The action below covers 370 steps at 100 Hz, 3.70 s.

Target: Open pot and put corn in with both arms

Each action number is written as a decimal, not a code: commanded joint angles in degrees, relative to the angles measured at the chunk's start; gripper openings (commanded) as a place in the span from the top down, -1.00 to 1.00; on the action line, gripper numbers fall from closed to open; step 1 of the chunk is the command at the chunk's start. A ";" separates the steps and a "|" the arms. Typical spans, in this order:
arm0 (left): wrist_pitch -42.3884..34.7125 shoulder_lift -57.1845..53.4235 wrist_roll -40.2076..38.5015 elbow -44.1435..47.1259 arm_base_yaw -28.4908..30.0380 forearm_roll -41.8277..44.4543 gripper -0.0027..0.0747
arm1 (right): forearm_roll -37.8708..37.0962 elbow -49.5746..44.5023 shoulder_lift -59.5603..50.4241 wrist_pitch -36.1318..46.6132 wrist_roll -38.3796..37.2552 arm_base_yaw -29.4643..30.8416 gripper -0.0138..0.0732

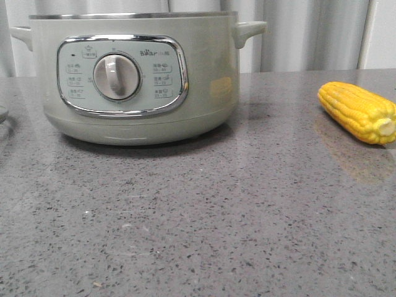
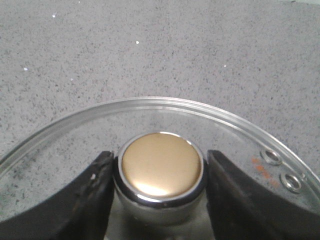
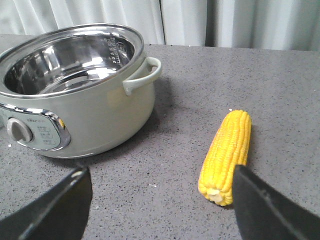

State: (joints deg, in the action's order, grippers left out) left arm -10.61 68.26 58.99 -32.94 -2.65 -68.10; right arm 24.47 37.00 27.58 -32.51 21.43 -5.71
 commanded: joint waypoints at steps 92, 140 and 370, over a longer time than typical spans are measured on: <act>14.03 -22.92 -0.60 -5.64 0.17 -3.05 -0.23 | 1.05 7.74 29.90 10.73 0.24 1.88 -0.42; 22.81 -37.90 -0.60 -5.85 0.17 -2.84 -0.23 | -0.06 18.15 54.39 5.78 0.24 3.68 -0.41; 38.33 -66.49 -0.69 9.54 -1.98 16.71 0.98 | -19.68 -5.26 -10.09 14.01 -0.57 -24.25 0.79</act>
State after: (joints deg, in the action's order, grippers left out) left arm 31.41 0.87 58.40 -23.58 -4.11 -49.36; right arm 7.02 35.65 26.31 -23.22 21.33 -30.05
